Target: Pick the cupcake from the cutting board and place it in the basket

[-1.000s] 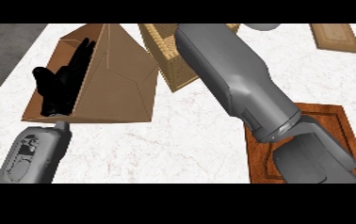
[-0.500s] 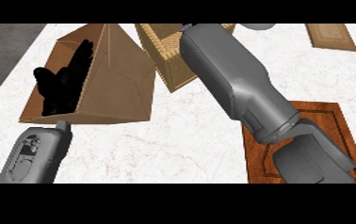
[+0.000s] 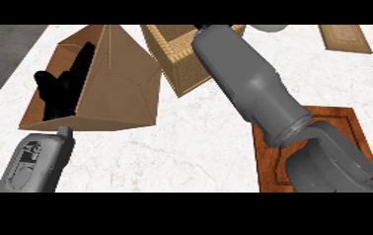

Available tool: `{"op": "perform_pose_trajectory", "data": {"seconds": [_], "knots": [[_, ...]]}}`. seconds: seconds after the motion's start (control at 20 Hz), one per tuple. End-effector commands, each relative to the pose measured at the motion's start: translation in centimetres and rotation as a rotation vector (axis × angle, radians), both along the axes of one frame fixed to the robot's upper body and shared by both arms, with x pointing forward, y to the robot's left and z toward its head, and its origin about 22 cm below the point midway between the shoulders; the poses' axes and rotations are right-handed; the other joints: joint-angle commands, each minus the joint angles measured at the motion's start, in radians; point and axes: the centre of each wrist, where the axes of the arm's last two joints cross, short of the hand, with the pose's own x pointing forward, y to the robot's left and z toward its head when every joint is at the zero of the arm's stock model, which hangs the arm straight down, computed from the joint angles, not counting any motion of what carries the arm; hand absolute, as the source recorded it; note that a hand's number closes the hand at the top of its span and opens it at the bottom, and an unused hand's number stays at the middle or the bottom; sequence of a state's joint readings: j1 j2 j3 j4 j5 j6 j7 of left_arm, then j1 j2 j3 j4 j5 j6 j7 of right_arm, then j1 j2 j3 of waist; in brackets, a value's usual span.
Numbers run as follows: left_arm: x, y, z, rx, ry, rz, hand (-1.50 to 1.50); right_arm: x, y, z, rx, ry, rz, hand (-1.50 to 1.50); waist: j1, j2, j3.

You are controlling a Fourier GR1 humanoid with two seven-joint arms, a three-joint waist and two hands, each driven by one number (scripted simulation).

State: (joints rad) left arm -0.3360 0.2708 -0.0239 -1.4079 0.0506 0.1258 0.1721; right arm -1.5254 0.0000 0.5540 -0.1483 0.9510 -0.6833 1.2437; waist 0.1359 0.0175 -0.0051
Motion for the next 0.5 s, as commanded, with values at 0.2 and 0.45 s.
{"op": "perform_pose_trajectory", "data": {"seconds": [0.2,0.45], "knots": [[-0.4,0.1,-0.9,-0.014,0.035,0.019,0.0,-0.4,1.4,2.1,-0.174,0.193,-0.08,1.5,-0.023,-0.002,0.001],[-0.2,0.1,-0.5,-0.004,0.016,0.012,0.0,-0.2,0.8,1.2,-0.113,0.324,-0.133,1.5,-0.017,0.005,0.001]]}}
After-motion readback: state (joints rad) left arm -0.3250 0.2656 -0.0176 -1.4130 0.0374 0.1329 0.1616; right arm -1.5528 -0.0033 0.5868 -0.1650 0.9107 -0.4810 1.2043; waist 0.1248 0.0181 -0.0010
